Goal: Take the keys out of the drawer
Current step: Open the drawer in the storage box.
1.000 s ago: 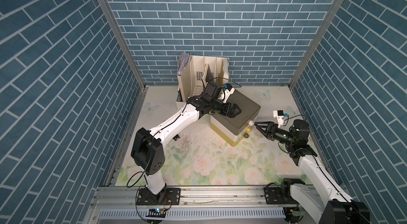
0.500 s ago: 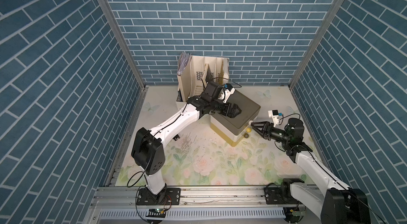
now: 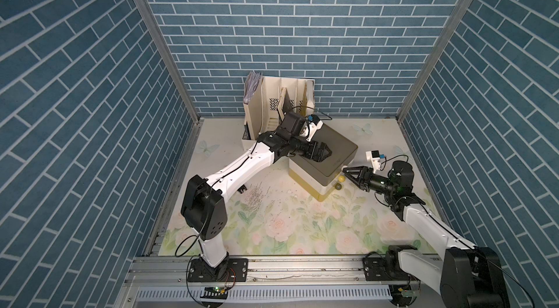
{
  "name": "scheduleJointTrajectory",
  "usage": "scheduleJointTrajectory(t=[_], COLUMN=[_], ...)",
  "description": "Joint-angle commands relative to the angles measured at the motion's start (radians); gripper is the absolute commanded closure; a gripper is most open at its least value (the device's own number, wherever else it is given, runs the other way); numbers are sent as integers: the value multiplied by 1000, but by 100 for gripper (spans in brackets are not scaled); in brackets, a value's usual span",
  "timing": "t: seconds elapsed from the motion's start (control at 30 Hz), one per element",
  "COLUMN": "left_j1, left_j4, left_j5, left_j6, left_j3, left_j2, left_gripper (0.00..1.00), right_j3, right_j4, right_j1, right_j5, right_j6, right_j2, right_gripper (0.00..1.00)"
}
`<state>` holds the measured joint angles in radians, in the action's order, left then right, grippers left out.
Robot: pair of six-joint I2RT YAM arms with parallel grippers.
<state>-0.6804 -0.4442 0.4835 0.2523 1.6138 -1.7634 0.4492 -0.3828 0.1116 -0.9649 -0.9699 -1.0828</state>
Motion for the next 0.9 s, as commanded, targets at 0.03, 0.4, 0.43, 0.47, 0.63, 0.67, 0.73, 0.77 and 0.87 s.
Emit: scheduleJointTrajectory(t=[0.03,0.4,0.43,0.47,0.63,0.67,0.73,0.77,0.87], left_j1=[-6,-7,-6,-5,-6,-6,-5,-6,-6], left_j4=[-33,-39,-40,-41,-41,-41,-41,-41,-39], left_j5=[6,7,7,7,13,14,13,13,13], left_j6=[-16,-23,-25,-25,-24,-25,-27,-27,-27], left_j3=[18,15,15,15,12,10,8,7,5], left_j2=[-23,-18,-18,-19,-17,-18,-18,-18,-18], left_gripper=[3,3,3,3,3,3,3,3,3], right_j3=[38,61,63,64,66,68,70,70,67], right_j4=[-38,-53,-53,-53,-66,-69,-71,-71,-71], right_j1=[5,7,8,8,16,20,27,28,32], right_j5=[23,38,39,43,46,46,48,49,49], right_j6=[-9,-16,-16,-18,-24,-26,-26,-26,-27], right_j2=[-5,-36,-38,-40,-54,-57,-62,-64,-65], right_gripper=[55,59,59,60,61,61,62,63,68])
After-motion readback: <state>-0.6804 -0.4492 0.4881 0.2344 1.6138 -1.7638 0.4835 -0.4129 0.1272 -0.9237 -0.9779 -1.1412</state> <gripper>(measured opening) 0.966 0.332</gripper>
